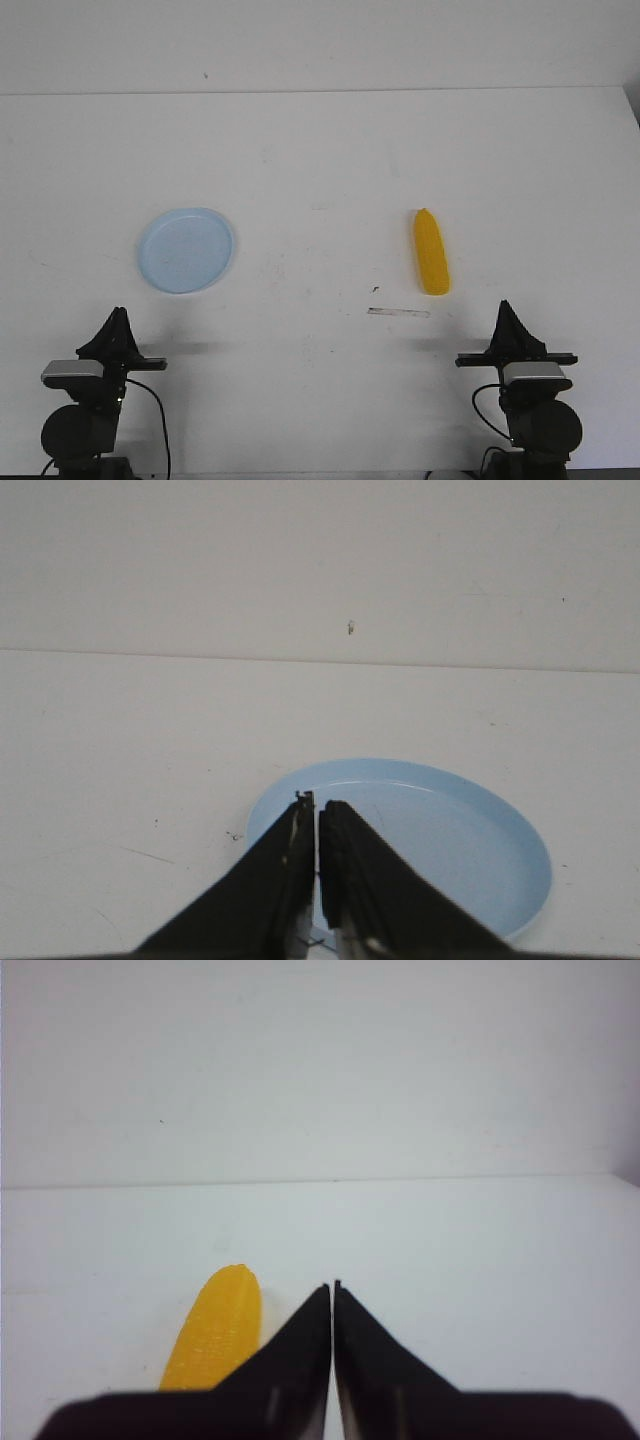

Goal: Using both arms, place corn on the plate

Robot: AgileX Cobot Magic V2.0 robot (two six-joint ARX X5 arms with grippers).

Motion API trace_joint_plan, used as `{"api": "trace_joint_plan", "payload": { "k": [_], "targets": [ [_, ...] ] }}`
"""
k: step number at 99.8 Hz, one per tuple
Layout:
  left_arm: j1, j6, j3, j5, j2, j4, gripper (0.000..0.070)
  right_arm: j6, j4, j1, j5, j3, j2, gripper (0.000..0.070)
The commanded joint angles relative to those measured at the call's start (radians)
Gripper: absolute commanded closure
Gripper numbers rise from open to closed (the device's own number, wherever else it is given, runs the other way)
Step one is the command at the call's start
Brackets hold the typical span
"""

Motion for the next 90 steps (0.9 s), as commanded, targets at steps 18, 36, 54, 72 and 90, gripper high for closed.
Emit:
{"api": "trace_joint_plan", "payload": {
  "k": [18,36,54,72,90],
  "targets": [
    [0.001,0.001,-0.021,0.001,-0.002,0.018,0.0698,0.01,0.01,0.002,0.0,-0.001,0.002,0.0696],
    [0.001,-0.041,-0.021,-0.001,-0.002,0.02,0.0699,0.01,0.01,0.002,0.0,-0.001,0.002,0.0696],
    [0.001,-0.151,0.018,-0.022,-0.001,0.022,0.0698,0.01,0.01,0.002,0.0,-0.001,0.002,0.0696],
    [0.001,-0.143,0.132,-0.022,0.02,0.022,0.0698,0.01,0.01,0.002,0.0,-0.001,0.002,0.0696],
    [0.001,-0.121,0.273,-0.022,0.105,0.015,0.0698,0.01,0.01,0.002,0.0,-0.001,0.002,0.0696]
  ]
}}
